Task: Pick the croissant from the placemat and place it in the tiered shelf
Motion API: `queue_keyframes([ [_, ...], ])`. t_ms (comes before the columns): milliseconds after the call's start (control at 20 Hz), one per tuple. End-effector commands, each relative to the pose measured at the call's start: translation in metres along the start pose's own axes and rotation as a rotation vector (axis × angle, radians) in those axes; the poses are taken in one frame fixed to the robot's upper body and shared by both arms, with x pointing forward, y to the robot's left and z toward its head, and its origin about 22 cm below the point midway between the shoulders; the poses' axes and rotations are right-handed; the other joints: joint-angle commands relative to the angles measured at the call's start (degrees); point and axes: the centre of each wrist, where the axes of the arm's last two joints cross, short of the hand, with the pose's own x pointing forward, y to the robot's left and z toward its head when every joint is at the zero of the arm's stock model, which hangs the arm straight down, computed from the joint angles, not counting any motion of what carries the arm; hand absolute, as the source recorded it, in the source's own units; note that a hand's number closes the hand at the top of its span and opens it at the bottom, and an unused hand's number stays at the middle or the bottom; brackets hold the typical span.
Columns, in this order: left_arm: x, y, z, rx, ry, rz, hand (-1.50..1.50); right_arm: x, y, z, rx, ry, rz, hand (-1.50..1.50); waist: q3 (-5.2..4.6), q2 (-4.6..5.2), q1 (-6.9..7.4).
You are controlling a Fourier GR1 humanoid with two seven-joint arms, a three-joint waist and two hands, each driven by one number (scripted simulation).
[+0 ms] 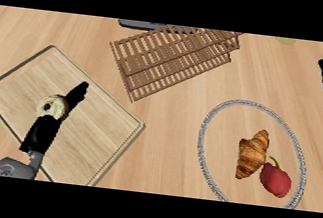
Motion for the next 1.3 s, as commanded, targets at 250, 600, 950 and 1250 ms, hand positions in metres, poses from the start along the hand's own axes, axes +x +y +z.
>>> queue_keyframes([
  [250,-0.046,0.023,0.027,0.217,0.314,0.286,0.0,-0.005,-0.103,0.083,-0.638,0.195,0.434,1.5,0.45,-1.22,-6.78],
  [600,-0.038,0.032,0.03,0.146,0.362,0.403,0.0,-0.033,-0.074,0.199,-0.889,0.583,0.42,-1.5,0.75,-0.46,-3.61],
  [950,-0.031,0.022,0.019,0.116,0.345,0.405,0.0,0.03,-0.021,0.238,-0.622,0.619,0.399,-1.5,0.78,-0.13,-1.62],
  [1250,-0.026,0.032,0.017,0.078,0.328,0.389,0.0,0.091,-0.004,0.219,-0.525,0.692,0.418,-1.5,0.7,0.43,0.99],
])
